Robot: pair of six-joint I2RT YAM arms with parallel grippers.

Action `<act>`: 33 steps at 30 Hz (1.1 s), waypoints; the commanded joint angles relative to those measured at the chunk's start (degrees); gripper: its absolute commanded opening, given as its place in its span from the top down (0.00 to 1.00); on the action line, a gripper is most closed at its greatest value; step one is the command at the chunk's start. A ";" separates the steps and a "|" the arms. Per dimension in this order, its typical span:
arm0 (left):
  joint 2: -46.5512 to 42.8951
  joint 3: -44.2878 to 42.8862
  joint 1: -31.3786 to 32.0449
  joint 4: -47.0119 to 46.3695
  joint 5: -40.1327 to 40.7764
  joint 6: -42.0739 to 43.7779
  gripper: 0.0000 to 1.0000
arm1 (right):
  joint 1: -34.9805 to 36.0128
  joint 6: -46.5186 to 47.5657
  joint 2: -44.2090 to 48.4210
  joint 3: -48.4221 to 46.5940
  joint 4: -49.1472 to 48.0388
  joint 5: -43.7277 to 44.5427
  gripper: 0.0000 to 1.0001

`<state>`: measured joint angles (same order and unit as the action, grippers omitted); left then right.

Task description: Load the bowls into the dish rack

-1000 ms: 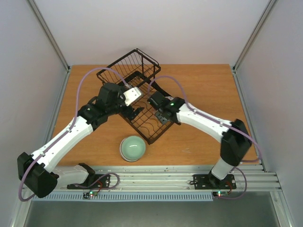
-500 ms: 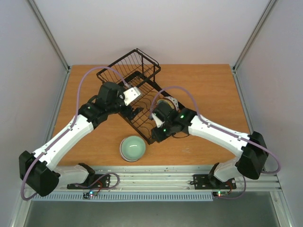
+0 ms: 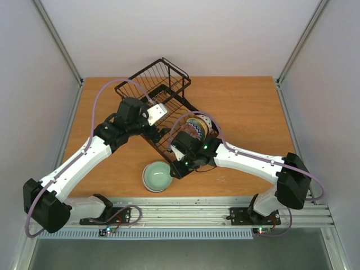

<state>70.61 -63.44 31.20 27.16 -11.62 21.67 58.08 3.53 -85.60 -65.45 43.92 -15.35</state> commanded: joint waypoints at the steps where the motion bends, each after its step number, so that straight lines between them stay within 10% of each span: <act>1: 0.11 -1.09 -0.40 -1.33 0.33 0.03 0.01 | 0.53 -2.27 -2.88 0.14 -4.60 0.25 0.64; 17: -0.48 -0.63 -2.77 -2.58 2.94 -0.67 0.01 | 1.21 -3.34 -5.88 -0.03 -6.19 3.61 0.98; 33: -0.37 -3.03 -2.72 3.08 -1.21 0.91 0.01 | 1.50 -5.93 6.13 -1.43 -1.55 16.56 0.99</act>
<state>70.48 -64.73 29.08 27.94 -11.90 21.93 59.37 -1.26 -84.23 -65.39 41.01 -4.43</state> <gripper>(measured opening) 0.994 0.056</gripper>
